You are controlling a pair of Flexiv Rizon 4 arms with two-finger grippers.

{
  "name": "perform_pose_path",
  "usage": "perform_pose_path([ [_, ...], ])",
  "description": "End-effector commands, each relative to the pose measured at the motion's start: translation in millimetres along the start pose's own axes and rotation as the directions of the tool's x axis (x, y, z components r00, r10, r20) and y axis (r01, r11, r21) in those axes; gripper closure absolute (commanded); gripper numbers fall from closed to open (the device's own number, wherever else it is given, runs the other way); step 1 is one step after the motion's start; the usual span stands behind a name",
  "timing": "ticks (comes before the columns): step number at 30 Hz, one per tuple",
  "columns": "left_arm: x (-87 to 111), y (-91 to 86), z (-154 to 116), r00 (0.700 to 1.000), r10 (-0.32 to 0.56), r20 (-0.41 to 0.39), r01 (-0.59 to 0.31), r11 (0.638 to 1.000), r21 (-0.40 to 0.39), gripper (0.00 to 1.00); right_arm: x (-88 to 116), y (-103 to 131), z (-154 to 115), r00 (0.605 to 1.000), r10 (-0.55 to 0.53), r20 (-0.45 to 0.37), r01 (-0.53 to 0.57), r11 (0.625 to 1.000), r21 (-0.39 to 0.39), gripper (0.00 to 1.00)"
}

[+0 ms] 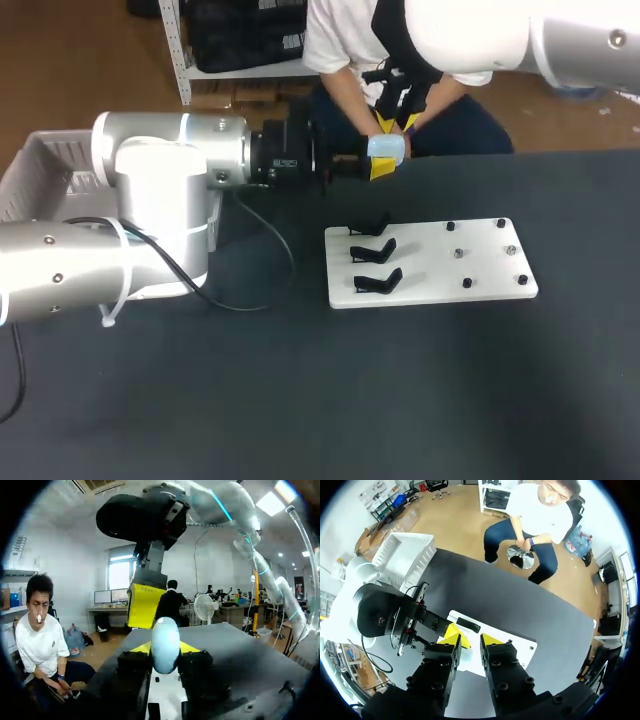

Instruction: Pick up each earbud case from the left stands, insert the matching earbuds, close the lid, and place the case in the box.

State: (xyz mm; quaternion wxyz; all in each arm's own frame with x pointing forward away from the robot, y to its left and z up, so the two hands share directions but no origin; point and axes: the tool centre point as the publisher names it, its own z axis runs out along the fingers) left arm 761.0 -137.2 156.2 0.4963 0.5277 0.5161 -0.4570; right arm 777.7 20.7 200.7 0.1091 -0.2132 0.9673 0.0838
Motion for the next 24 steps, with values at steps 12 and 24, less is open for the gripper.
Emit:
perform_pose_path([
  [12,-4.7,1.3,-11,1.0,0.019,0.02,-0.019,1.0,-0.008,1.0,52,-38,-67,0.972,0.088,0.219,-0.096,0.995,0.029,0.0],
  [24,-27.3,39.3,-182,0.994,0.103,-0.043,-0.108,0.985,-0.134,1.0,93,-48,-58,0.958,0.199,0.207,-0.209,0.978,0.025,0.0],
])
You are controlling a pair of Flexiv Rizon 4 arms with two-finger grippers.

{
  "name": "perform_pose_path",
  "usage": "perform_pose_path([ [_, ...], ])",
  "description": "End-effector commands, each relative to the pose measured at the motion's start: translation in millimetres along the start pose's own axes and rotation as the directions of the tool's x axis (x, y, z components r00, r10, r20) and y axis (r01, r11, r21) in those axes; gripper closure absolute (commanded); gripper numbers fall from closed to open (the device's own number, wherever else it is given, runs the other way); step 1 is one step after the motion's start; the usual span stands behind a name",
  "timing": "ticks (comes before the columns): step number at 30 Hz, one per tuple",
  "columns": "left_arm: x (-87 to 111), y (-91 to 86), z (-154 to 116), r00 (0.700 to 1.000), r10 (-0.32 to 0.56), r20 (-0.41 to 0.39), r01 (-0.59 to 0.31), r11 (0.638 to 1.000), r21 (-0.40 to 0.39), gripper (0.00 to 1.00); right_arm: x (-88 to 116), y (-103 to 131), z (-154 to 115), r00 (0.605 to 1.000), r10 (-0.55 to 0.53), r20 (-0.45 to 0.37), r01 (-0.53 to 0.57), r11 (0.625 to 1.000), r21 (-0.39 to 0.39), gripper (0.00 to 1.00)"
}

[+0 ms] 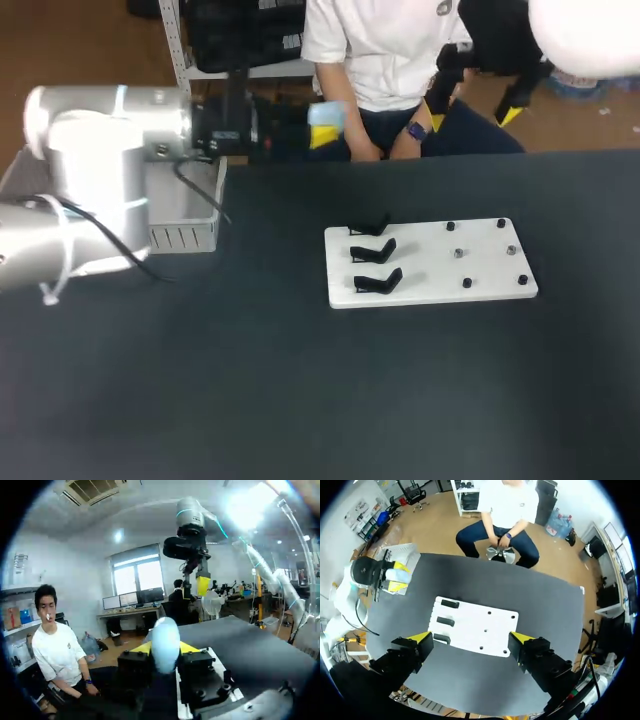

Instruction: Pick up each earbud case from the left stands, insert the matching earbuds, close the lid, and place the case in the box.

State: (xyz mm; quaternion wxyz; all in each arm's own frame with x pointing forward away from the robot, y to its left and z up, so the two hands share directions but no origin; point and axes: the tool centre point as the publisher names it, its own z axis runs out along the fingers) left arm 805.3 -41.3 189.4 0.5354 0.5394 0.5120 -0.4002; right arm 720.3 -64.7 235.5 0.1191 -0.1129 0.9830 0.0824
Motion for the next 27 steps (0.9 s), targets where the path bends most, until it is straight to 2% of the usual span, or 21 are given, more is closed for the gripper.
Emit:
perform_pose_path([
  [1,-2.5,1.0,-97,1.0,0.003,-0.016,-0.004,0.998,-0.061,1.0,19,-3,4,0.985,0.018,0.173,-0.018,1.0,-0.004,0.0],
  [8,7.6,19.0,-160,0.999,0.012,-0.048,-0.019,0.989,-0.144,1.0,27,1,5,0.983,0.034,0.179,-0.034,0.999,-0.003,0.0],
  [14,28.3,35.3,-199,0.994,-0.036,-0.101,0.016,0.981,-0.194,1.0,32,5,6,0.983,0.046,0.177,-0.048,0.999,0.003,0.0],
  [21,65.3,56.1,-224,0.971,-0.102,-0.216,0.05,0.971,-0.233,1.0,38,11,9,0.986,0.053,0.159,-0.056,0.998,0.013,0.0],
  [27,105.5,64.1,-228,0.938,-0.186,-0.294,0.111,0.961,-0.253,1.0,45,15,12,0.988,0.059,0.141,-0.063,0.998,0.022,0.0],
])
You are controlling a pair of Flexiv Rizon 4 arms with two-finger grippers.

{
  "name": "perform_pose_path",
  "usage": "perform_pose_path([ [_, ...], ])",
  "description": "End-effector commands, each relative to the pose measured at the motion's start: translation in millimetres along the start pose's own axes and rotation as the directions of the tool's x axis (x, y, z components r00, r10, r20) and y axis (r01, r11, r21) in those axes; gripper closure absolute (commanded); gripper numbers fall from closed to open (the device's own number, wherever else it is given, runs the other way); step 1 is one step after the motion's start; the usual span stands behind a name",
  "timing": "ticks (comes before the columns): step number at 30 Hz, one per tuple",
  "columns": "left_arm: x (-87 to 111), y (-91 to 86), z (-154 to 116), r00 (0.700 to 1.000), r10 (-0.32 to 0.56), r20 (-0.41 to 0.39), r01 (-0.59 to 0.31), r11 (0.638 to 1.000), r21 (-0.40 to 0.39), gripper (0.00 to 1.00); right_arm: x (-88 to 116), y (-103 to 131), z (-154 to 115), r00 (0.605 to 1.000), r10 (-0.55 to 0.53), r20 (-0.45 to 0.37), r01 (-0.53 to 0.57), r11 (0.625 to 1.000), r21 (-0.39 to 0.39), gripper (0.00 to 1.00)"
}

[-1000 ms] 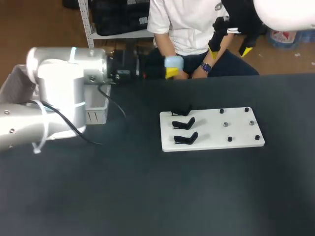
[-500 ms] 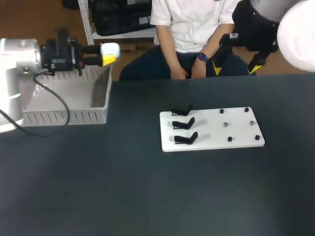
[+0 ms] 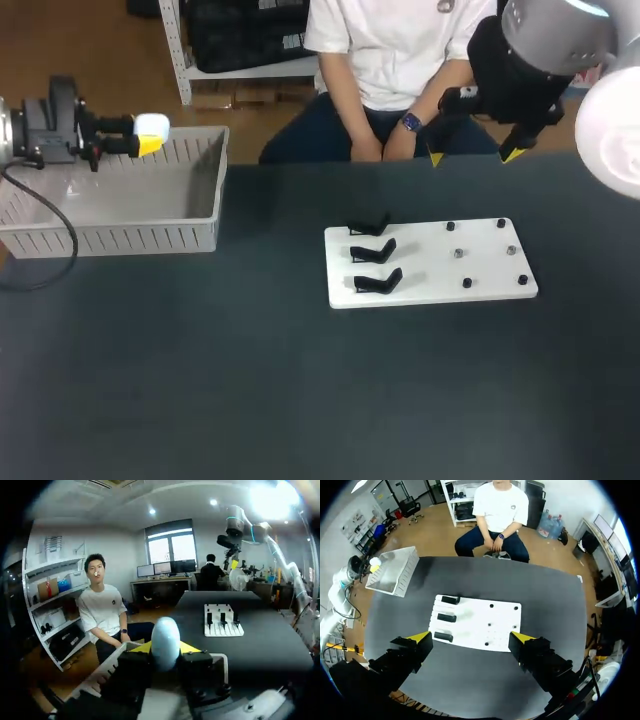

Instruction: Pick up each earbud case from the left stands, insert the matching earbuds, close the lid, and place the case in the box.

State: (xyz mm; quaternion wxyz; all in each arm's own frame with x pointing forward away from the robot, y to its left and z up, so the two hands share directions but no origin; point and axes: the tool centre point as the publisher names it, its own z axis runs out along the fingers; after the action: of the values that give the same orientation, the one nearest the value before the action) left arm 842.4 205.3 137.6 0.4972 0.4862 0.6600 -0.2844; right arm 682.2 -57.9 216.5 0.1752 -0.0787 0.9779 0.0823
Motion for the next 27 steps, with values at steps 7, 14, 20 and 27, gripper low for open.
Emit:
perform_pose_path([
  [7,51.0,9.9,26,0.991,-0.079,-0.111,0.081,0.997,0.017,1.0,10,4,0,1.0,0.012,0.01,-0.012,1.0,0.013,0.0],
  [14,80.3,6.3,37,0.983,-0.13,-0.133,0.134,0.991,0.024,1.0,10,8,0,1.0,0.012,-0.001,-0.012,1.0,0.018,0.0],
  [20,83.1,0.8,38,0.981,-0.144,-0.13,0.148,0.989,0.02,0.74,8,9,-1,1.0,0.007,0.001,-0.007,1.0,0.018,0.0],
  [27,71.3,-8.1,33,0.98,-0.136,-0.142,0.14,0.99,0.017,0.0,5,7,2,0.999,-0.023,0.044,0.025,0.998,-0.051,0.0],
])
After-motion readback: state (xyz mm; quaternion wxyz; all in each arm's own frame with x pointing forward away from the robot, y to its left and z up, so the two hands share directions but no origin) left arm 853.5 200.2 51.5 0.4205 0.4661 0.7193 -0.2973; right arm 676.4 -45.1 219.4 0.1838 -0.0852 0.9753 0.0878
